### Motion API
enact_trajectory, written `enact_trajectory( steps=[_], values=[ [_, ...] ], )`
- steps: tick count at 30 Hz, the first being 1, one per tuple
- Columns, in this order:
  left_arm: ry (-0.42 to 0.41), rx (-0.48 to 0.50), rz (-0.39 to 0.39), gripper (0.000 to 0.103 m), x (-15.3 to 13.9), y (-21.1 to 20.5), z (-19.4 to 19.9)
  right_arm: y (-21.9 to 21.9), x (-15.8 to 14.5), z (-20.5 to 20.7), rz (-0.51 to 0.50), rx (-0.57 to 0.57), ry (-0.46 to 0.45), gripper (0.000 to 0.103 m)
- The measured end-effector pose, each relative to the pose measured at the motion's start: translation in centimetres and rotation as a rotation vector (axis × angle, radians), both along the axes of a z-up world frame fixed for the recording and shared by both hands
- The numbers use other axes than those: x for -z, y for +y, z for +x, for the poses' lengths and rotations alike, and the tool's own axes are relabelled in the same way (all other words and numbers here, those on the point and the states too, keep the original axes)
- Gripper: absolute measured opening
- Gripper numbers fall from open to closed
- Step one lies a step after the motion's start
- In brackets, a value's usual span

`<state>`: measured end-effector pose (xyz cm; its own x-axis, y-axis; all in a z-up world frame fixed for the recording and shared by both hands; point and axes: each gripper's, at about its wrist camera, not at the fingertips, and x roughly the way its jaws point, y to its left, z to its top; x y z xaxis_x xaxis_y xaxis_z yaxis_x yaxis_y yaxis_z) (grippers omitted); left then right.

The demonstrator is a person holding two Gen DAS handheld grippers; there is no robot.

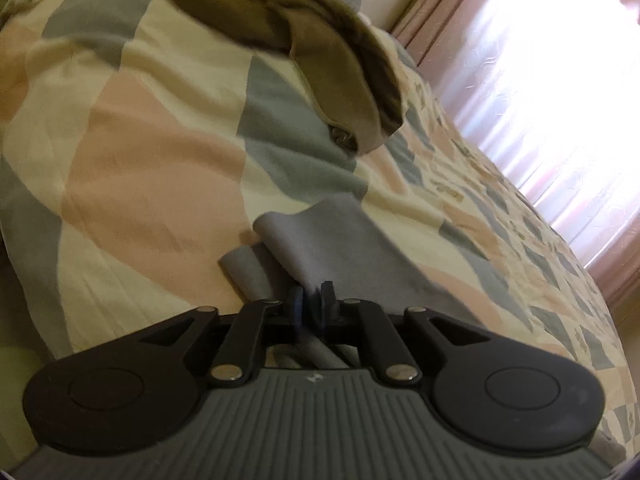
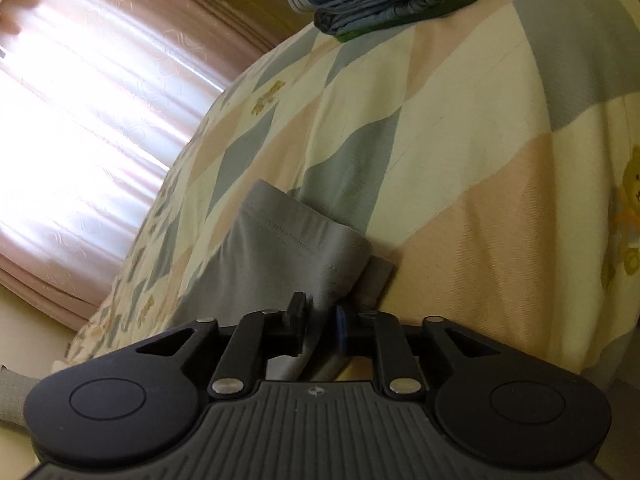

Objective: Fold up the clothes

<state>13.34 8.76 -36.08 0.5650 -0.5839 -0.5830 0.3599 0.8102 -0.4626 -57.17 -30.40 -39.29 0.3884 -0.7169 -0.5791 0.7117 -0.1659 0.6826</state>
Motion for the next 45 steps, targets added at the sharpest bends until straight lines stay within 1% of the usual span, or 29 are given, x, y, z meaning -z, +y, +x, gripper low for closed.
enact_trajectory(
  steps=[4,6,7,9,10,11,12,14,16,20,24,25,26,28,30,31,33,34,35,36,37,38,39,40,41,42,43,44,45],
  values=[
    [0.001,0.027,0.011,0.006,-0.4,0.2,0.5,-0.1,0.2,-0.1,0.004,0.005,-0.008,0.019],
    [0.022,0.029,-0.007,0.006,-0.4,0.2,0.9,0.0,0.1,-0.3,0.008,0.006,-0.017,0.02],
    [0.034,0.028,-0.021,0.006,-0.3,0.2,1.1,-0.1,0.1,-0.2,0.01,0.005,-0.018,0.022],
    [0.045,0.017,-0.02,0.006,-0.2,0.1,1.4,-0.3,0.0,-0.1,0.014,0.002,-0.016,0.025],
    [0.05,0.011,-0.019,0.004,-0.1,0.0,1.5,-0.4,-0.1,0.0,0.016,0.0,-0.01,0.026],
    [0.055,0.006,-0.018,0.0,0.0,-0.1,1.6,-0.5,-0.2,0.2,0.018,-0.004,0.001,0.026],
    [0.06,0.0,-0.017,0.0,0.1,-0.1,1.8,-0.6,-0.4,0.3,0.019,-0.009,0.016,0.025],
    [-0.009,-0.006,-0.024,0.0,-0.9,0.2,1.0,-0.8,-0.7,0.5,0.024,-0.014,0.052,0.012],
    [-0.097,0.007,-0.01,0.0,-2.3,0.7,-0.3,-0.8,-1.0,0.3,0.026,-0.015,0.054,0.008],
    [-0.143,0.045,0.072,0.0,-2.1,0.3,-1.0,-0.9,-1.5,-0.3,0.023,-0.022,0.062,0.006],
    [-0.082,0.028,0.124,0.001,0.6,-0.3,-0.3,-1.3,-1.4,-0.2,0.035,-0.027,0.08,0.006],
    [-0.067,0.023,0.137,0.005,1.3,-0.4,-0.2,-1.3,-1.3,-0.1,0.038,-0.025,0.084,0.005],
    [-0.081,0.014,0.176,0.008,1.1,-0.6,-0.5,-1.3,-1.3,-0.1,0.041,-0.022,0.09,0.003],
    [-0.115,-0.006,0.259,0.008,0.4,-1.0,-1.1,-1.3,-1.4,0.1,0.043,-0.026,0.112,0.002],
    [-0.204,-0.04,0.441,0.009,-1.0,-2.0,-2.3,-1.1,-1.8,0.4,0.041,-0.038,0.151,0.007],
    [-0.259,-0.053,0.514,0.01,-1.7,-2.5,-3.0,-0.9,-2.3,0.6,0.03,-0.038,0.183,0.016],
    [-0.326,-0.044,0.547,0.012,-3.2,-2.8,-4.3,-0.2,-3.7,1.5,-0.001,-0.03,0.273,0.028],
    [-0.358,-0.038,0.56,0.013,-3.9,-3.0,-4.9,0.3,-4.7,2.2,-0.021,-0.008,0.36,0.047],
    [-0.372,-0.014,0.552,0.013,-4.3,-3.5,-5.4,0.7,-5.5,2.9,-0.04,0.021,0.451,0.065],
    [-0.384,0.012,0.542,0.013,-4.7,-4.0,-5.9,1.2,-6.3,3.7,-0.069,0.046,0.54,0.067],
    [-0.396,0.039,0.531,0.013,-5.1,-4.5,-6.3,1.6,-7.1,4.5,-0.108,0.055,0.602,0.067],
    [-0.409,0.065,0.52,0.013,-5.5,-5.0,-6.8,2.0,-7.6,5.2,-0.15,0.046,0.627,0.067],
    [-0.419,0.102,0.513,0.013,-5.3,-5.8,-7.2,2.3,-7.9,5.8,-0.196,0.016,0.626,0.066],
    [-0.43,0.139,0.506,0.013,-5.1,-6.5,-7.7,2.6,-8.1,6.5,-0.244,-0.04,0.595,0.064],
    [-0.425,0.172,0.495,0.014,-4.8,-7.3,-7.8,2.7,-8.1,7.2,-0.279,-0.103,0.569,0.056],
    [-0.407,0.211,0.483,0.014,-4.2,-8.0,-7.8,2.7,-7.8,8.1,-0.297,-0.175,0.549,0.052],
    [-0.374,0.252,0.474,0.018,-3.3,-8.6,-7.5,2.7,-7.4,8.9,-0.309,-0.239,0.535,0.046],
    [-0.343,0.269,0.478,0.019,-2.4,-9.1,-6.9,2.5,-6.7,9.6,-0.306,-0.293,0.526,0.044],
    [-0.324,0.262,0.506,0.019,-1.5,-9.3,-6.3,2.2,-5.9,10.1,-0.286,-0.341,0.513,0.043]
  ],
)
